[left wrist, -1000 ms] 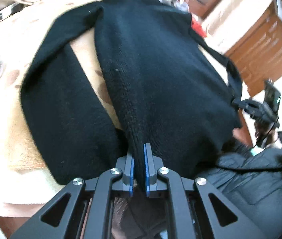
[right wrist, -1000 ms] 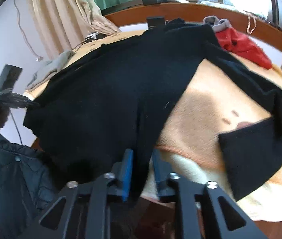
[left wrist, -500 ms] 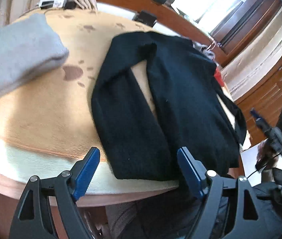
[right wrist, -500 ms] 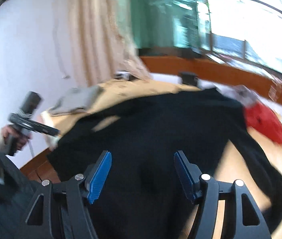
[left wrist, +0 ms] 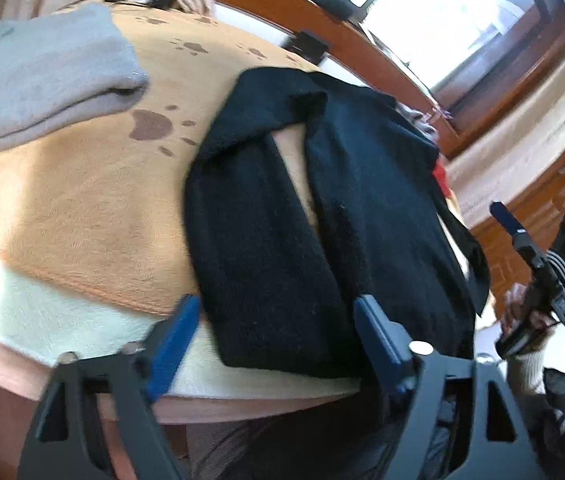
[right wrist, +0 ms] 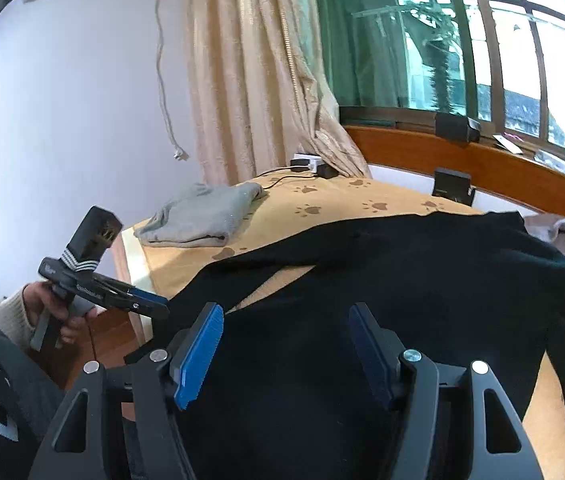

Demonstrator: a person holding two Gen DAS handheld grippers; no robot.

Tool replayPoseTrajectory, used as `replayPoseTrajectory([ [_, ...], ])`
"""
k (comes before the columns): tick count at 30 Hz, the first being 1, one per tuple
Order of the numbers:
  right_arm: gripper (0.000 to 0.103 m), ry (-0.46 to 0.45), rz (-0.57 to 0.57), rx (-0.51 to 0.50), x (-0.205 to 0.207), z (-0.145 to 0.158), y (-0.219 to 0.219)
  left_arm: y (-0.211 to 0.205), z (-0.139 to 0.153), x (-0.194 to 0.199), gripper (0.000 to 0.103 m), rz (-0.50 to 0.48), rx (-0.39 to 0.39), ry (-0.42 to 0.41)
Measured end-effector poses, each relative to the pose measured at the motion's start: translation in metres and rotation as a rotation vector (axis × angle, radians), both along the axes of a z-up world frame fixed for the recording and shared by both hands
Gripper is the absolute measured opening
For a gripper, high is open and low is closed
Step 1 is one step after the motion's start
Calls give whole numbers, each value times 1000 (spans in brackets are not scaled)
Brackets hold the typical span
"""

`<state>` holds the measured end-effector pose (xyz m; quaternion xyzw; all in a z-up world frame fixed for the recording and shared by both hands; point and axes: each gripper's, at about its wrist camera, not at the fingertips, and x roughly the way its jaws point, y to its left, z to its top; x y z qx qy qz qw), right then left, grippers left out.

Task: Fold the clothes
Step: 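Grasp the black sleeve with the left gripper and pull it across the body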

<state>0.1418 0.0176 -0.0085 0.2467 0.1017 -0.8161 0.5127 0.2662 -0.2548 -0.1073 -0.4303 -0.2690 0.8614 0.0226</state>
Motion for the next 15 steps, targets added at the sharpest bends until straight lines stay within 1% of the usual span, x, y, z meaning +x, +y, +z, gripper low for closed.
replayPoseTrajectory([
  [1, 67, -6, -7, -5, -2, 0, 2, -2, -2, 0, 8, 23, -14, -13],
  [4, 67, -21, -40, -26, -8, 0, 12, -14, -9, 5, 8, 79, 68, -5],
  [6, 67, -27, -66, -36, -13, 0, 18, -17, -4, 9, 7, 97, 84, 16],
  [7, 67, -30, -76, -39, -15, 0, 21, -18, 3, 11, 7, 104, 79, 39],
  [9, 67, -37, -96, -44, -20, -1, 27, -21, 21, 14, 7, 122, 45, 88],
  [12, 67, -43, -115, -54, -25, -1, 33, -33, 60, 18, 6, 171, -45, 179],
  [15, 67, -55, -129, -72, -29, -2, 38, -54, 97, 19, 6, 245, -147, 253],
])
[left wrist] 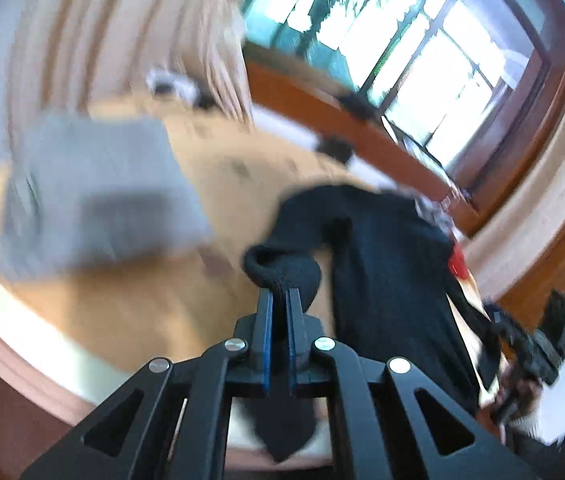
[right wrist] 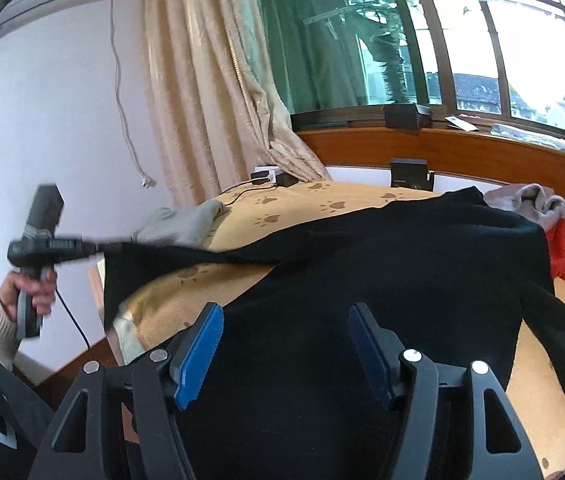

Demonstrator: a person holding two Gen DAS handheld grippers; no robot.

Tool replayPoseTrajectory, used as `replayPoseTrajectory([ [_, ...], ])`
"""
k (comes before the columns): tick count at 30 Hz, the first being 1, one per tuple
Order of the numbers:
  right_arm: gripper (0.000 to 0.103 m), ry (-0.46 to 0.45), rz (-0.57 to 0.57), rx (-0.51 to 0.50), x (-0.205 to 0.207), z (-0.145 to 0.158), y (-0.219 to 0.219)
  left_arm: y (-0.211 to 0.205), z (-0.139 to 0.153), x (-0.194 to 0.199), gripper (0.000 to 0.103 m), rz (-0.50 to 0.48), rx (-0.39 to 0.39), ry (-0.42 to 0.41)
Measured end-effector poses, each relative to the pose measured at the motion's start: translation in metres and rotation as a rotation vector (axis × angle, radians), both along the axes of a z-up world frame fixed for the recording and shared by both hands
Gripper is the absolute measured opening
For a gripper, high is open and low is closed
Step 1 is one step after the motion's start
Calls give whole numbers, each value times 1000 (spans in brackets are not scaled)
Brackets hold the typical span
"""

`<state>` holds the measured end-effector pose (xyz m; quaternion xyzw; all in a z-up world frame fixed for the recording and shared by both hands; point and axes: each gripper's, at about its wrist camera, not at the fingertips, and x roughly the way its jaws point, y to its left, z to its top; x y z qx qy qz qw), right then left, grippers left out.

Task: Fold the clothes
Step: 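Grasp the black sleeve with the left gripper and pull it across the body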

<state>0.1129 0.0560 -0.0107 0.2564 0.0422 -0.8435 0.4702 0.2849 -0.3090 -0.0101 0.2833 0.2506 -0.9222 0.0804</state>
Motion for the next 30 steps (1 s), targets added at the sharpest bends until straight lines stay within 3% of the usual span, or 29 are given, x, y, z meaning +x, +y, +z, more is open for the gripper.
replayPoseTrajectory([
  [3, 67, -13, -13, -4, -3, -4, 5, -20, 31, 2, 6, 104, -140, 60],
  [5, 67, -32, -22, -2, -6, -8, 7, -35, 43, 0, 6, 148, -180, 86],
  [7, 67, -51, -28, 4, -9, -12, 8, -48, 43, -2, 6, 181, -197, 82],
  [10, 74, -77, -34, 17, -14, -18, 9, -57, 23, -10, 6, 221, -245, 5],
  [14, 77, -133, -23, 28, -23, -28, 7, -73, -17, -16, 6, 251, -232, -122],
  [16, 77, -170, -5, 33, -27, -33, 2, -78, -29, -12, 6, 267, -188, -131],
  [22, 77, -277, 127, 45, -31, -48, -32, -80, -23, -6, 6, 281, -143, -75],
  [26, 77, -263, 277, 103, -22, -51, -79, -83, -7, -15, 6, 283, -150, -21],
  [30, 77, -283, 383, 198, -14, -74, -129, -82, -1, -23, 6, 281, -136, 9],
])
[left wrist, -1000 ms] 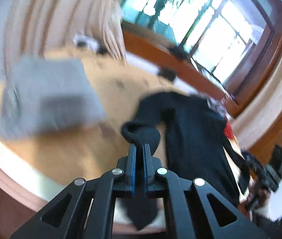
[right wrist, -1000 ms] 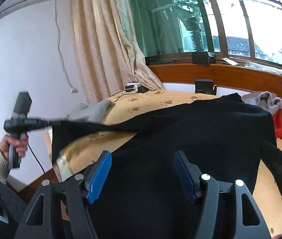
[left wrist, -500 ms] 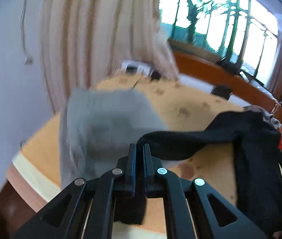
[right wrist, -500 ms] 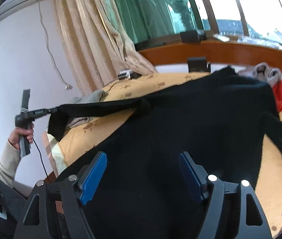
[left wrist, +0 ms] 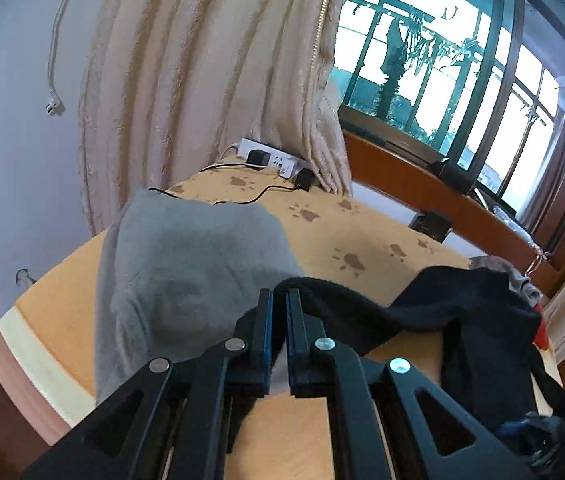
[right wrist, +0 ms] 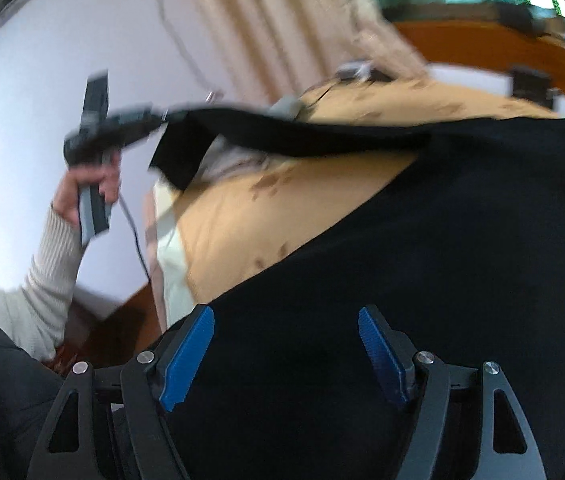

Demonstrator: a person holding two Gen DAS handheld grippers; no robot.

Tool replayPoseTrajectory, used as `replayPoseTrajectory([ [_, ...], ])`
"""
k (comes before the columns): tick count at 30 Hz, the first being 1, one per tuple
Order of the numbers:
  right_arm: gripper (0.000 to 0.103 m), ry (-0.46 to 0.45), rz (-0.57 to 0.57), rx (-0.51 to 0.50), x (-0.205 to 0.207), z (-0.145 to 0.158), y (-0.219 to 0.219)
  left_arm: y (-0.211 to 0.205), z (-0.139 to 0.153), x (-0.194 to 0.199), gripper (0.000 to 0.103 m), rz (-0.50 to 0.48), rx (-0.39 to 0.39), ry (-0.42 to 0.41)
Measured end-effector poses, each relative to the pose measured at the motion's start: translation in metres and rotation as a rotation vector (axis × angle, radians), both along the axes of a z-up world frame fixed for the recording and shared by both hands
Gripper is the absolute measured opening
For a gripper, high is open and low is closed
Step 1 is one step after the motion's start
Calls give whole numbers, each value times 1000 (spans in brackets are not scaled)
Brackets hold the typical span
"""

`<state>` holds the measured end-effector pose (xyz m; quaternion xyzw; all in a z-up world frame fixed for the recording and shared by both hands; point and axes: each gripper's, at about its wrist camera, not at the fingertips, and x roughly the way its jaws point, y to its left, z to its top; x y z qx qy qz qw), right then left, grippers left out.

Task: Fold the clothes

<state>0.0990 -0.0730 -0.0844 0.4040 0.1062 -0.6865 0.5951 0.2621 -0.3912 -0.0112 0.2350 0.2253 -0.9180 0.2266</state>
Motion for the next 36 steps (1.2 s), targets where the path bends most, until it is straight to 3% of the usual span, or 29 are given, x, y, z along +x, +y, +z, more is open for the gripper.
replayPoseTrajectory([
  [6, 89, -55, 107, -17, 33, -20, 1, -14, -6, 15, 6, 54, 58, 44],
  [10, 90, -84, 155, -40, 50, -24, 19, -28, -15, 27, 7, 110, 109, 75],
  [15, 90, -161, 174, -43, 41, -23, 25, -40, -25, 31, 6, 146, 151, 106],
  [21, 90, -69, 69, -50, 31, -3, 42, -50, -21, 17, 7, 156, 166, 126],
  [25, 90, -69, -40, -106, 24, -6, 70, -58, -7, -3, 7, 209, 198, 209],
  [28, 90, -112, -123, -152, 11, -7, 88, -42, 19, -33, 7, 241, 127, 284],
  [32, 90, -129, -232, -195, 0, -11, 122, 8, 61, -96, 7, 118, -11, 343],
  [36, 90, -128, -362, -236, -14, -8, 169, 110, 90, -194, 7, -285, -143, 330],
])
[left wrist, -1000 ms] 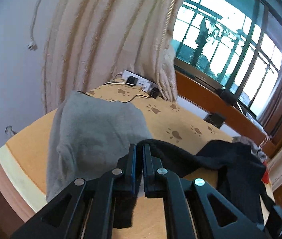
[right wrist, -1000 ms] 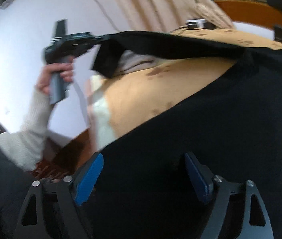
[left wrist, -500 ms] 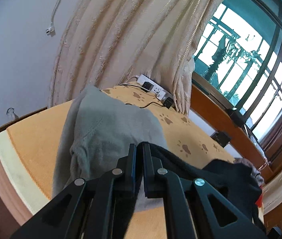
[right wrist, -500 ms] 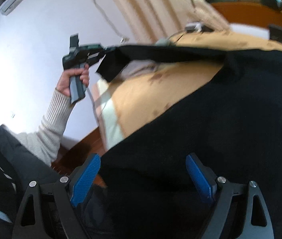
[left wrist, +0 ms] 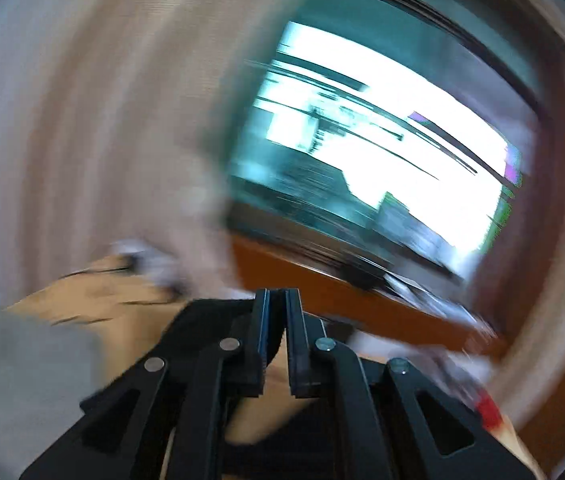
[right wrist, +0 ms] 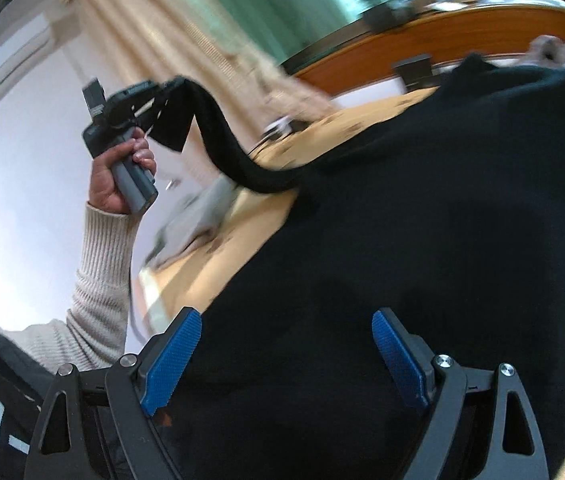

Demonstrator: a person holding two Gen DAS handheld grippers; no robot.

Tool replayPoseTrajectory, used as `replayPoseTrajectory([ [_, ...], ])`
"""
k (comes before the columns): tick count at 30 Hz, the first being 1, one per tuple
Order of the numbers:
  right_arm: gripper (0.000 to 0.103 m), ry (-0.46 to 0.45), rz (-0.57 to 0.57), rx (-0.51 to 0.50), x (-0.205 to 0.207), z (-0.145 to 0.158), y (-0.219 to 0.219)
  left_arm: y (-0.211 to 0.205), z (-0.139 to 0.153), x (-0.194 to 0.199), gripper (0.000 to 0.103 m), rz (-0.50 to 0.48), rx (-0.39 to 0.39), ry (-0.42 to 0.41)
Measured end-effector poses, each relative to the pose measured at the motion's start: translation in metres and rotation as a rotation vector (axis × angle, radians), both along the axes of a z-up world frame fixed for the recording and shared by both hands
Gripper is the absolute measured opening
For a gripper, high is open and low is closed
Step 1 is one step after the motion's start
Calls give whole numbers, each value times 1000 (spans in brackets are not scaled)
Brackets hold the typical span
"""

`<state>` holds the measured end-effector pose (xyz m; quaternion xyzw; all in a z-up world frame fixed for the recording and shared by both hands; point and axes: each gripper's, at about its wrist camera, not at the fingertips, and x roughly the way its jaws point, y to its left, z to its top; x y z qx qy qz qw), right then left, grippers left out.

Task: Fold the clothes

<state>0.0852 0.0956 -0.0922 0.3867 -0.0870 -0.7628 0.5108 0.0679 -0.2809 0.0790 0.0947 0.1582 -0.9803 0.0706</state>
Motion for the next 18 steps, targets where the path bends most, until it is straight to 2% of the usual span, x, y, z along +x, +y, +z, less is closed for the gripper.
replayPoseTrajectory([
  [3, 90, 7, -106, -18, -9, 6, 29, 89, -10, -66, 18, -360, -141, -127],
  [4, 90, 21, -145, -16, -11, 9, 42, 117, -20, -81, 36, -433, -196, -183],
  [5, 90, 37, -172, -11, -12, 12, 50, 148, -34, -93, 61, -485, -272, -248],
  [7, 90, 64, -216, 1, -14, 16, 65, 193, -60, -107, 82, -555, -403, -343],
  [9, 90, 97, -266, 24, -16, 21, 81, 226, -88, -112, 82, -602, -527, -425],
  [11, 90, 121, -305, 37, -22, 27, 95, 242, -108, -109, 82, -614, -590, -463],
  [12, 90, 130, -328, 47, -27, 29, 102, 240, -113, -105, 82, -606, -583, -470],
  [14, 90, 164, -366, 73, -36, 34, 104, 224, -115, -100, 82, -577, -522, -484],
  [18, 90, 249, -385, 161, -62, 46, 74, 151, -99, -79, 83, -412, -286, -436],
])
